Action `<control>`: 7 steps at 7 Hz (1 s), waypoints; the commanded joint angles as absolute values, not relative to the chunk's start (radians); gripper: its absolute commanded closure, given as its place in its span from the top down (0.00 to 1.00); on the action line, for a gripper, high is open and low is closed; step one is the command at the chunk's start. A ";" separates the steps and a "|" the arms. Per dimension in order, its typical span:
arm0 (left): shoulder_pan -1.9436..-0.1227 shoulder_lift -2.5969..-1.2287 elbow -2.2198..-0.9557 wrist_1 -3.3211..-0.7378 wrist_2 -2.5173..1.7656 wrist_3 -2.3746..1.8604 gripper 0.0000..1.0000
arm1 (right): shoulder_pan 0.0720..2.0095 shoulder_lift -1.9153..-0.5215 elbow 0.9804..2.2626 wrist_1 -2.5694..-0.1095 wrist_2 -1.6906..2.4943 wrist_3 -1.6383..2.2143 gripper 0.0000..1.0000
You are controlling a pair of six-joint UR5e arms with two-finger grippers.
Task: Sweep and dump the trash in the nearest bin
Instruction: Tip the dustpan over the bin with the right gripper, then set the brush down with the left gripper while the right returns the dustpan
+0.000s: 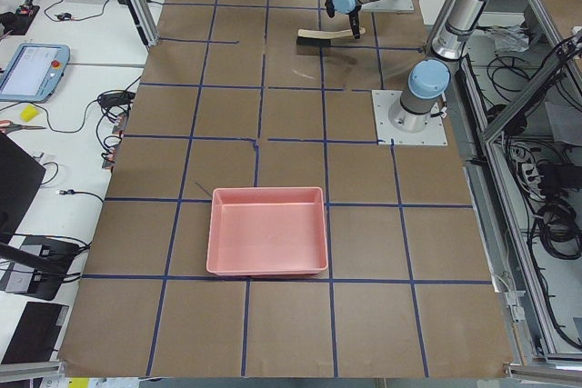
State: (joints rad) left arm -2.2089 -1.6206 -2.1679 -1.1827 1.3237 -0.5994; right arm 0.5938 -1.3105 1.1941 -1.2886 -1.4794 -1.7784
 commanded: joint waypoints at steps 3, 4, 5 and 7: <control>-2.200 -1.577 -2.059 -1.201 1.321 -0.620 1.00 | 0.687 -1.619 1.722 -1.533 -1.231 -1.360 0.00; -2.168 -1.557 -1.996 -1.251 1.359 -0.591 1.00 | 0.766 -1.632 1.755 -1.587 -1.230 -1.232 0.00; -2.114 -1.554 -1.941 -1.332 1.400 -0.468 1.00 | 0.840 -1.634 1.756 -1.595 -1.230 -1.094 0.00; -1.986 -1.542 -1.834 -1.473 1.503 -0.282 1.00 | 1.050 -1.628 1.756 -1.720 -1.247 -0.811 0.00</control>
